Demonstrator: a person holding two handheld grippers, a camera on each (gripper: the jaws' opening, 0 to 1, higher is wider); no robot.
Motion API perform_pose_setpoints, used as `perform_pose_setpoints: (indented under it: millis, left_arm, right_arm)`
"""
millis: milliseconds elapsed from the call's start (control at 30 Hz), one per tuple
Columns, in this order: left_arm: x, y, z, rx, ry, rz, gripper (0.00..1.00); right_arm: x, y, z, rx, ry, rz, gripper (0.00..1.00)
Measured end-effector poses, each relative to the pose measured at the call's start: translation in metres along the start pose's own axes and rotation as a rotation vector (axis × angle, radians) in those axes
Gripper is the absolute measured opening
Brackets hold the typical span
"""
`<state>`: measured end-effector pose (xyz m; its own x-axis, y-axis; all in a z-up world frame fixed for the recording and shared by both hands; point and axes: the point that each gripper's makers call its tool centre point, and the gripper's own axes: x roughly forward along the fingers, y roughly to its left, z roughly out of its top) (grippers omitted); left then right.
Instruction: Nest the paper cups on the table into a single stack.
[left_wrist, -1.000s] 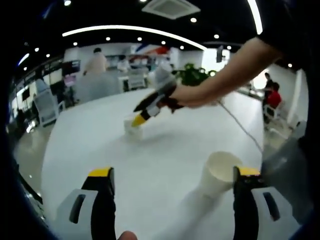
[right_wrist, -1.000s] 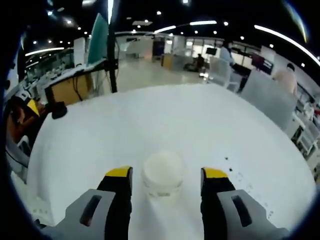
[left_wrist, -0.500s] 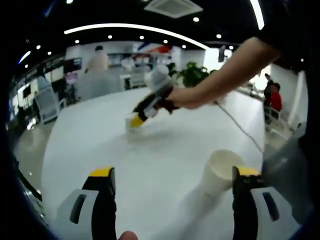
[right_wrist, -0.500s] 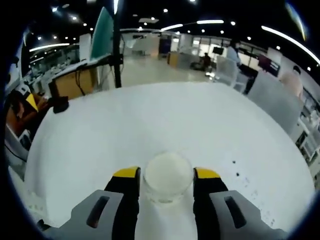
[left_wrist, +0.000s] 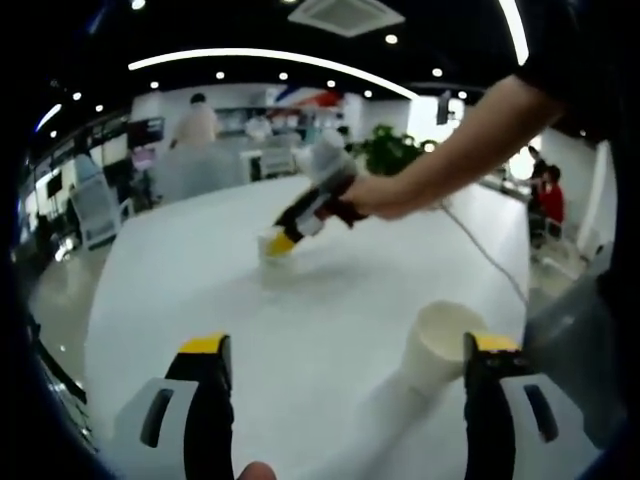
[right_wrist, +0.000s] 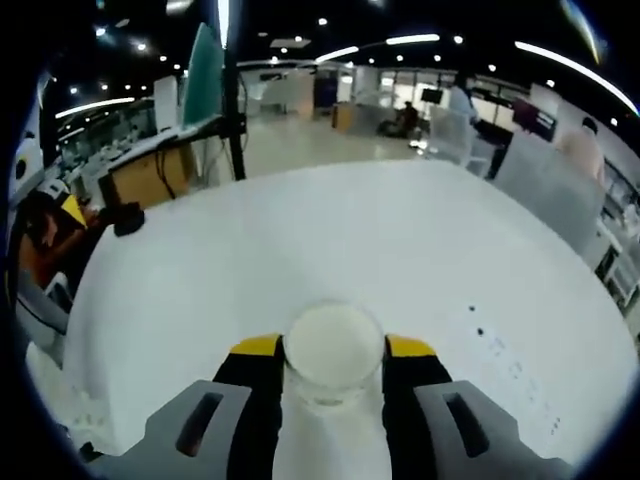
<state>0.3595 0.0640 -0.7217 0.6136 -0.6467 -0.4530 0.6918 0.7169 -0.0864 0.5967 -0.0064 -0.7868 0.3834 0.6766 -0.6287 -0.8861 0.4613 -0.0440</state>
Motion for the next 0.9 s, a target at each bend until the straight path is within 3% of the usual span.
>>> perform_pose_setpoints:
  millis: [167, 333, 667, 900]
  left_arm:
    - [-0.001, -0.004, 0.007, 0.009, -0.008, -0.006, 0.95]
    - [0.0, -0.008, 0.013, 0.019, -0.007, -0.015, 0.95]
    - [0.0, -0.021, 0.037, 0.058, -0.034, -0.044, 0.95]
    - [-0.004, -0.024, 0.039, 0.05, -0.035, -0.058, 0.95]
  right_arm:
    - [-0.019, 0.01, -0.001, 0.008, 0.0, 0.005, 0.35]
    - [-0.032, 0.002, 0.0, 0.003, -0.008, -0.002, 0.35]
    - [-0.091, 0.023, 0.026, -0.021, -0.048, -0.04, 0.35]
    - [-0.117, 0.022, 0.032, -0.003, -0.077, -0.061, 0.35]
